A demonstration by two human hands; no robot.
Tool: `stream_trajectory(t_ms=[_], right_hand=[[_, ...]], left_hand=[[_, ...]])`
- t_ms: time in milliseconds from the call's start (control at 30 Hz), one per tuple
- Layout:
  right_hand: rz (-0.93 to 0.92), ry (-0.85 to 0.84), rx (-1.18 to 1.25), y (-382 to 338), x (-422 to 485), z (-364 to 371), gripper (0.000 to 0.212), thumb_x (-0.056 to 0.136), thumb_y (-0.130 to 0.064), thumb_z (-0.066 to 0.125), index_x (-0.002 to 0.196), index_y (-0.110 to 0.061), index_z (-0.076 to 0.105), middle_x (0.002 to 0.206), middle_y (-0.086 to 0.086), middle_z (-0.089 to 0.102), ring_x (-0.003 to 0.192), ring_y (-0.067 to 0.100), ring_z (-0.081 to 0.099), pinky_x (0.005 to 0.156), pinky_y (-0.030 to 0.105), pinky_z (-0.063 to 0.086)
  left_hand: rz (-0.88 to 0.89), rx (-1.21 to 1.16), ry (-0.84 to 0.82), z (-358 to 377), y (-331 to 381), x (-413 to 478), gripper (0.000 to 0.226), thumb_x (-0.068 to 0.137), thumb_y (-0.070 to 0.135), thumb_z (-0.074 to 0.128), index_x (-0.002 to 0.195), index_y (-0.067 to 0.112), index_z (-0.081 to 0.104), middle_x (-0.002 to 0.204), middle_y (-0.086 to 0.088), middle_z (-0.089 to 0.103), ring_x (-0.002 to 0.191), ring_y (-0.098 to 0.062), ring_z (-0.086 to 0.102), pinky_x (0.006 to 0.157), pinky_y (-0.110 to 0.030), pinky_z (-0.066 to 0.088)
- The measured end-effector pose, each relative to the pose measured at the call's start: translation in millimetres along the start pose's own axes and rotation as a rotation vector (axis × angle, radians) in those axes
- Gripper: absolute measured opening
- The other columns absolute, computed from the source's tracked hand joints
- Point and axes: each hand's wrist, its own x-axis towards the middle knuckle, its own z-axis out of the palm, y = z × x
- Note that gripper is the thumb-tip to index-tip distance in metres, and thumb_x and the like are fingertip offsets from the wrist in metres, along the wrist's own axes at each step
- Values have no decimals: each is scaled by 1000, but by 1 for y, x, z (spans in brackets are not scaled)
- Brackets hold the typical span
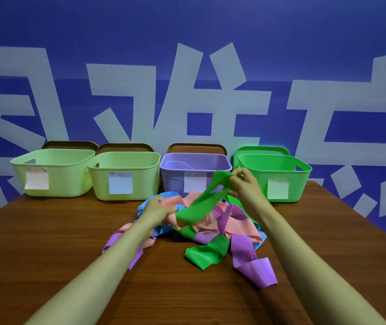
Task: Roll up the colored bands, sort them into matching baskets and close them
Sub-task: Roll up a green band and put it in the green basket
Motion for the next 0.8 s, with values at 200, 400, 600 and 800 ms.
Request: stream_trajectory(t_ms=[200,400,600,800], right_hand=[[141,-91,255,-21,0,1,20,96,1,38,94,-12,53,85,13,60,71,21,59,60,32,53],[125,-89,298,-28,0,17,27,98,-4,35,96,-14,60,91,11,64,80,22,60,66,30,48],[203,-7,340,-44,11,17,26,97,-21,40,102,-10,62,74,6,68,63,16,63,62,25,48],[119,188,126,-38,18,10,10,82,-18,40,76,-19,49,61,3,45,53,18,39,56,26,39]], left_hand=[[93,300,-20,8,-1,-4,64,74,1,74,130,11,45,123,-12,51,113,-26,52,91,-34,45],[346,-48,-362,26,35,-42,33,83,17,70,115,19,62,109,7,67,100,-2,63,82,-15,49],[372,709,-375,16,20,-34,16,81,30,72,90,21,63,81,11,59,75,-7,54,61,-15,37],[-114,-345,-346,10,27,-38,24,93,10,47,78,13,66,76,-7,65,66,-18,62,61,-32,55]])
